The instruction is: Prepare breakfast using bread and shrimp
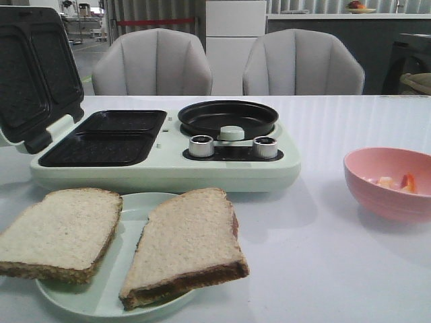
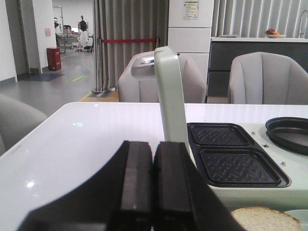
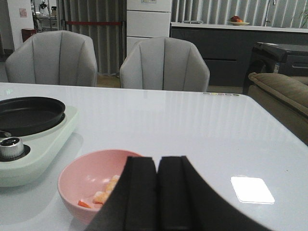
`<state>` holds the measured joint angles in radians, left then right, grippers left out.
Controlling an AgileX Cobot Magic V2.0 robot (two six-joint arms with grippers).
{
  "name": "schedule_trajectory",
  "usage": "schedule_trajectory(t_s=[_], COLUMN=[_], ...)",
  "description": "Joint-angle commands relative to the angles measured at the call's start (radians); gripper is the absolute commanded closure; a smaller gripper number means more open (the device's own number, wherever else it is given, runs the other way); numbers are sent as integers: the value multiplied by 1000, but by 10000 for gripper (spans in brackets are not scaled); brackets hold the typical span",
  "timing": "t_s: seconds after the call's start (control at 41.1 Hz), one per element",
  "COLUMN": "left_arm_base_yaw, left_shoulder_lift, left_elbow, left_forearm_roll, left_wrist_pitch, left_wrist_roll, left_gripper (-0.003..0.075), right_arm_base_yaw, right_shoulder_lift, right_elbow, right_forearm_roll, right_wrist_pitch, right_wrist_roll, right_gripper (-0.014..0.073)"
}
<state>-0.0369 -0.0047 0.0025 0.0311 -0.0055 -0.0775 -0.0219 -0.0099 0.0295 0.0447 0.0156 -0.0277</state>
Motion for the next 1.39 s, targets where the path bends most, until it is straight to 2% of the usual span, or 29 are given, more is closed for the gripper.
schedule_trajectory(t_s=[0.0, 0.17, 0.39, 0.633, 0.852, 1.072, 1.364], left_arm_base_yaw=[-9, -9, -9, -9, -9, -9, -9], left_shoulder_lift=[-24, -24, -6, 122, 280, 383, 476], left_elbow=[32, 22, -141, -438, -630, -640, -543], left_forearm_roll=[-3, 4, 27, 34, 34, 34, 34], left_wrist_pitch=[-101, -133, -107, 72, 262, 333, 377], left_wrist_roll=[-8, -8, -8, -8, -8, -8, -8], left_gripper=[617, 617, 617, 617, 617, 617, 617], right_arm_base_yaw=[-5, -5, -5, -5, -5, -5, -5], right_shoulder_lift=[-20, -20, -10, 133, 296, 422, 592], right_elbow=[-5, -26, -220, -480, -634, -646, -646], right_forearm_roll=[-4, -4, -19, -26, -26, -26, -26], right_wrist_pitch=[-96, -120, 45, 198, 315, 391, 459], right_wrist_roll=[-9, -9, -9, -9, -9, -9, -9], right_gripper=[579, 579, 579, 579, 579, 579, 579])
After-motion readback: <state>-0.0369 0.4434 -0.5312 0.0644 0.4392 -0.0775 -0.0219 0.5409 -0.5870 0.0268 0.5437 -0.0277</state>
